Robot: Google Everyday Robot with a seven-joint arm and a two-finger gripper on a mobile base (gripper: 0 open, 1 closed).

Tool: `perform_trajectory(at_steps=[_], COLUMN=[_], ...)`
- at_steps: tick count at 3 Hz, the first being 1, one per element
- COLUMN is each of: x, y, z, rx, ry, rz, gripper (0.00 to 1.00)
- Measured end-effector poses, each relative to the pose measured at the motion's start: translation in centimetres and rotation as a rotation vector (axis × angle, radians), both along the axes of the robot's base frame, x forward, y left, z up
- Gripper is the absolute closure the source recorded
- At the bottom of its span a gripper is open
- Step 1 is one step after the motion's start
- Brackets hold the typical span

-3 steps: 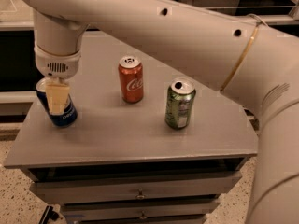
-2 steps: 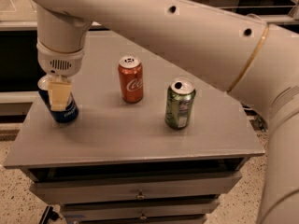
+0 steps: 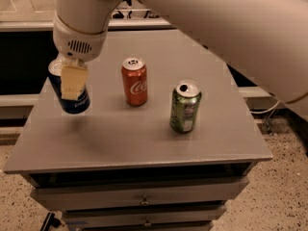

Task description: Move pepsi can near coke can

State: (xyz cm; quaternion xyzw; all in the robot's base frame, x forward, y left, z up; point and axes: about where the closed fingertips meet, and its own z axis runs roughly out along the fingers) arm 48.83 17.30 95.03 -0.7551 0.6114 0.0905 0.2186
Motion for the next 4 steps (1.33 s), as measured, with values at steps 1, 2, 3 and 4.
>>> perform_trajectory(at_steps=[1,2,3,4], x=[0.0,0.0,0.4,1.7], y=[-2.6,-4.4,-7.4,-10.9], z=[3.6,6.4,9.7,11.9], rx=[0.043,0.072,0.094,0.120], ry=[-0.046,-0.083,-0.132,-0.151], rz=[-0.033,-0.057,-0.109,-0.177], gripper=[1.00,1.00,1.00,1.00])
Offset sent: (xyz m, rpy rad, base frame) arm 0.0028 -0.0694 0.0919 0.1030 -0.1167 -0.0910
